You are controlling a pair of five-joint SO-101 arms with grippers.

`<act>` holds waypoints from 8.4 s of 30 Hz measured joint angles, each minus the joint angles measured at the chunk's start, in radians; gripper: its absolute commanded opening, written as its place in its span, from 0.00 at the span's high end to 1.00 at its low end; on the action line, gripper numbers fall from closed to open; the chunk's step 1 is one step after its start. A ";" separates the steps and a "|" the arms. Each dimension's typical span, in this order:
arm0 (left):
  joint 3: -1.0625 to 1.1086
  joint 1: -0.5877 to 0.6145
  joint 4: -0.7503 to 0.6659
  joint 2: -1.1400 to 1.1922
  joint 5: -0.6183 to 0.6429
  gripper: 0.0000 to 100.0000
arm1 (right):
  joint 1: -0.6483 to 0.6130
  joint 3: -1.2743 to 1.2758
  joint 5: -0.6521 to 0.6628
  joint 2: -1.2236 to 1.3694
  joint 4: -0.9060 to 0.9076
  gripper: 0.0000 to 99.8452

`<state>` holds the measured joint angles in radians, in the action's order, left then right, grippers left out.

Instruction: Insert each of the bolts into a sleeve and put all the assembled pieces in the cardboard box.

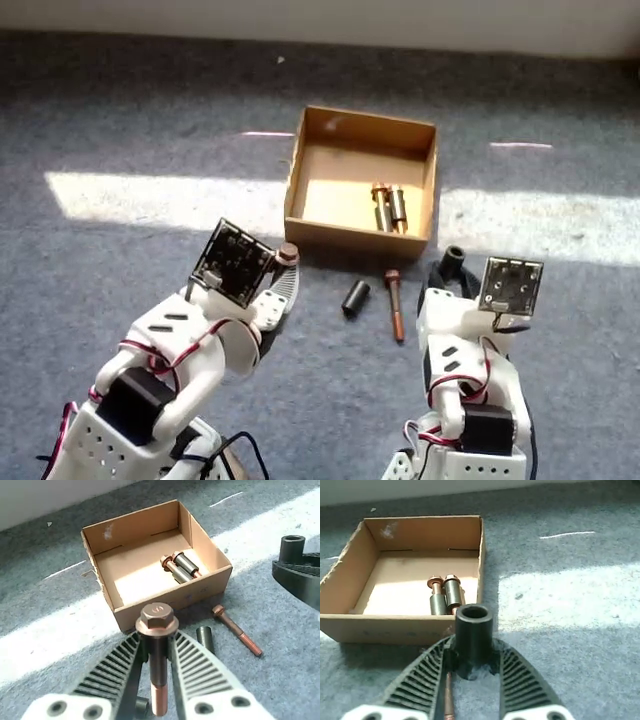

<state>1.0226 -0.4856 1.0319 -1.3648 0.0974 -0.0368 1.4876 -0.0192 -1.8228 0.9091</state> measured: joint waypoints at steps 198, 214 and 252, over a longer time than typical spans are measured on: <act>0.654 0.519 0.281 -0.427 -0.006 0.89 | -0.299 0.184 0.262 0.000 -0.269 0.99; 0.654 0.519 0.282 -0.427 -0.006 0.99 | -0.209 0.184 0.262 0.000 -0.269 0.99; 0.654 0.519 0.282 -0.427 -0.006 0.99 | -0.153 -0.436 0.331 0.664 -0.083 0.99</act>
<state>1.6763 0.0330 1.3142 -1.7914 0.0913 -0.1903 1.0518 0.3122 -1.1584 0.8263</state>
